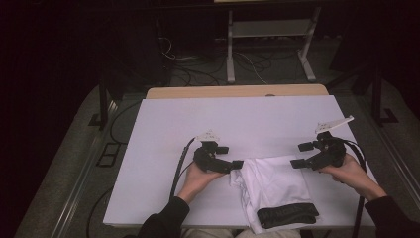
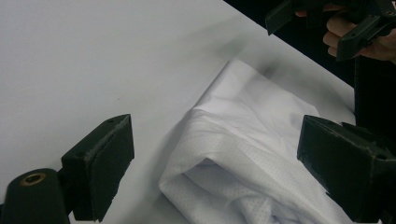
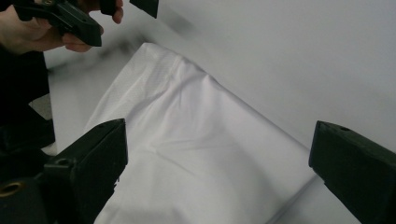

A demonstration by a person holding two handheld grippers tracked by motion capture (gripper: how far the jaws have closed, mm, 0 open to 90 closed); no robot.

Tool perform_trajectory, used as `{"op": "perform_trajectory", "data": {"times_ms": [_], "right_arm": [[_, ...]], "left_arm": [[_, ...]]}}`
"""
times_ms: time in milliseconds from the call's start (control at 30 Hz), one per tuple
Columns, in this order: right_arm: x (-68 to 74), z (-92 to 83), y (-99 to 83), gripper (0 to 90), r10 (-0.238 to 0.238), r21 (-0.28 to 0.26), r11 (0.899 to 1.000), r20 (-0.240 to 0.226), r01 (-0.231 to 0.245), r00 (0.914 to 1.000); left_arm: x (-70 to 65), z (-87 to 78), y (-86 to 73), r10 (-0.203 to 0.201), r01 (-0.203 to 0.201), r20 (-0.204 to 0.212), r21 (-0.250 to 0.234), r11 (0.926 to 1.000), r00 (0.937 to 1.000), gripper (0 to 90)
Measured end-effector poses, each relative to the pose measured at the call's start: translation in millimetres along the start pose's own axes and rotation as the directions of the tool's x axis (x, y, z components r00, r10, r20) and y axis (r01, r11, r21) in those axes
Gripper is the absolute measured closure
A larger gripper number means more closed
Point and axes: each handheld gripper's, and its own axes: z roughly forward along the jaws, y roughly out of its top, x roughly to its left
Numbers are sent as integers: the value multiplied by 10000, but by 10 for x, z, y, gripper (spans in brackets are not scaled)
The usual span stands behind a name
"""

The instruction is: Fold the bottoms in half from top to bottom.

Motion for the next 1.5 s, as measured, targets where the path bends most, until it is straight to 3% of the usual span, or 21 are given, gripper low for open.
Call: {"op": "perform_trajectory", "data": {"times_ms": [567,1067,1267,1367,1467,1500], "right_arm": [[-238,165,-37,71,221,417,9988,528,-243,9984],[-423,235,-114,191,514,932,9939,769,-585,9957],[-509,246,-146,344,642,999,9924,766,-718,9950],[-546,265,-160,433,664,1010,9922,642,-727,9957],[-552,272,-160,489,678,988,9924,616,-736,9958],[-555,277,-157,545,670,1010,9922,602,-729,9959]], "left_arm": [[60,135,-40,-269,271,-79,236,9994,9996,104],[81,296,-87,-815,804,61,1075,9910,9967,136],[113,329,-105,-1339,1289,269,1395,9818,9906,242],[129,341,-112,-1604,1541,302,1500,9766,9866,382],[136,347,-117,-1683,1606,374,1562,9746,9850,446],[136,352,-118,-1770,1680,425,1628,9723,9833,479]]}}
